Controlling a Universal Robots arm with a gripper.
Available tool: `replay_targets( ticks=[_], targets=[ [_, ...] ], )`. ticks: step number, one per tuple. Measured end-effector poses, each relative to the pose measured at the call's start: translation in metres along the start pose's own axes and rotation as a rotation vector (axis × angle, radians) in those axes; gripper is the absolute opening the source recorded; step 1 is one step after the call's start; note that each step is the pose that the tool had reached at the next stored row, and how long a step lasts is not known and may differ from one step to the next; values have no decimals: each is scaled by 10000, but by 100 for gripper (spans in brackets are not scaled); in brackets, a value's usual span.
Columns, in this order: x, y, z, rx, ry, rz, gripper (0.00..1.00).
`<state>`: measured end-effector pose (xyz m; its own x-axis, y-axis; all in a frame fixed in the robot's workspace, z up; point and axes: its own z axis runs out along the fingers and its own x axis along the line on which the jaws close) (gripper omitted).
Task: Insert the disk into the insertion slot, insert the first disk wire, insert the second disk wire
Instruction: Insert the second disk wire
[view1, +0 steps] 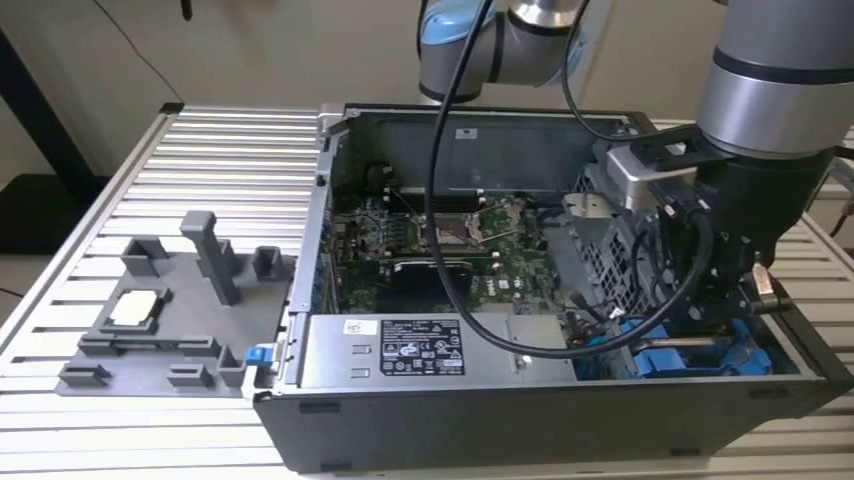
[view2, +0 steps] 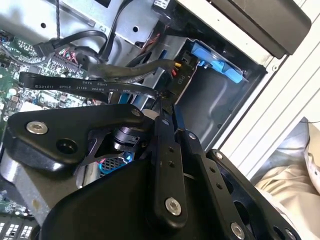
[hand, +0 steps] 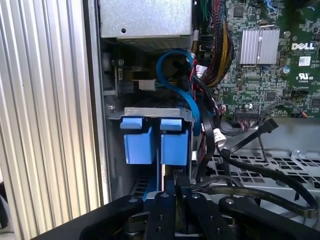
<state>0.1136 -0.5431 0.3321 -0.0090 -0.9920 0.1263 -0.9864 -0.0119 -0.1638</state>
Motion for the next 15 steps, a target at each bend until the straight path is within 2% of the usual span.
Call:
replay_targets(
  ticks=[6,7,15],
  targets=[
    [-2,1,4,1,-38,7,17],
    [2,-2,-14,-2,-32,6,24],
    [46,-60,-358,-2,-22,4,24]
  ],
)
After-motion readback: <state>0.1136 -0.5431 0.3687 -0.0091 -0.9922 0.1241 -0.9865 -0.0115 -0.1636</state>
